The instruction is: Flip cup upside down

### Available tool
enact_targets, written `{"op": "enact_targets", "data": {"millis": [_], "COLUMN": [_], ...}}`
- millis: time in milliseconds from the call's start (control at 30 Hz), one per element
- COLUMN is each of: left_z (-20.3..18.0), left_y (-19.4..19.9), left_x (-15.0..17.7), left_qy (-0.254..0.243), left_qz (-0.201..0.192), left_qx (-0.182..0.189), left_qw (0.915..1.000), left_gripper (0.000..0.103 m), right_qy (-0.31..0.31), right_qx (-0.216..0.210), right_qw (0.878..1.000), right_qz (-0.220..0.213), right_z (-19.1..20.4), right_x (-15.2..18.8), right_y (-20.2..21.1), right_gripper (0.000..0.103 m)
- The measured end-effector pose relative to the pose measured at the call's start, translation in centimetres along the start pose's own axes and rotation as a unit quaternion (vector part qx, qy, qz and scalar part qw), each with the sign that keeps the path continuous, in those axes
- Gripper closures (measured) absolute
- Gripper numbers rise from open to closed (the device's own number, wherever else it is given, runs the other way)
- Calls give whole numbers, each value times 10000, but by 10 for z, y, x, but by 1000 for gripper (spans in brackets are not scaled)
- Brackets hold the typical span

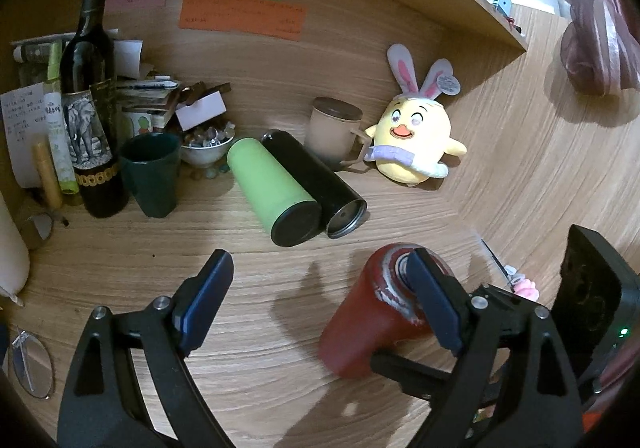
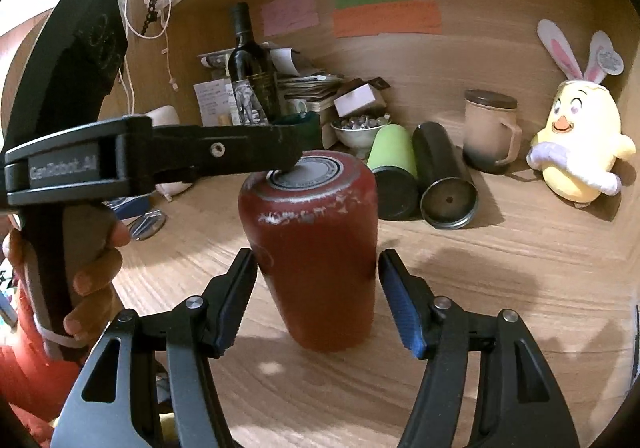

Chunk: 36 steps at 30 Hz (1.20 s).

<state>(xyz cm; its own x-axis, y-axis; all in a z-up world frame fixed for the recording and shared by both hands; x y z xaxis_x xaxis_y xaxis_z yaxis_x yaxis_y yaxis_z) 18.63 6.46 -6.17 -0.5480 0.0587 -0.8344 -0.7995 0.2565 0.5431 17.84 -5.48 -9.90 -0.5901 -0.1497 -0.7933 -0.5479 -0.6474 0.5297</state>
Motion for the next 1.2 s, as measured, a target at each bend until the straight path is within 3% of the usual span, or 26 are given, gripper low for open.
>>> {"op": "enact_targets", "data": {"millis": [233,400,533,667,933,1200], "left_z": [-5,-18,-30,-44,-72,-95], "left_y": [12,49,76,100,119,128], "left_x": [-6,-9,-5,1,16,28], "left_qy": [-74,-286,-457,-535,-631,-863], "left_qz": [-124,-525,-778,-1045,-1166,-1243], "left_qx": [-127,-434,-792,-1129,-1341,-1417], "left_qw": [9998,9973,9928,9866,9821,9783], "left_gripper": [14,13,6,1,0,0], "right_qy": [-65,-81,-142,-232,-178,-198], "right_qx": [81,310,479,665,1018,971], "right_qw": [9999,9982,9950,9894,9831,9833], "right_qz": [-121,-510,-862,-1267,-1508,-1530], "right_z": [-7,-13,-17,-19,-12,-4], "right_x": [-1,-7,-13,-19,-13,-2], "right_y": [31,68,102,134,165,174], "right_gripper": [41,21,17,0,0,0]}}
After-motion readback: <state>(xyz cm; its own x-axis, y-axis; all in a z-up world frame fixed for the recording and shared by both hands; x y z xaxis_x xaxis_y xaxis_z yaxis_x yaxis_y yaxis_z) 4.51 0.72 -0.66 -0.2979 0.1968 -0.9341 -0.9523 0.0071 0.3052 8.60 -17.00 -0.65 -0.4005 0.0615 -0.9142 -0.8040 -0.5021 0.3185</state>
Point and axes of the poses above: each gripper's, at about its wrist camera, not at the fingertips, and y roughly against the way its jaws point, z to its left, x to its underside, the point moved 5 cm from there along -y, roughly the way its jaws point, and after that the axes turned 10 degrees about -y, right-handed, at the moved point
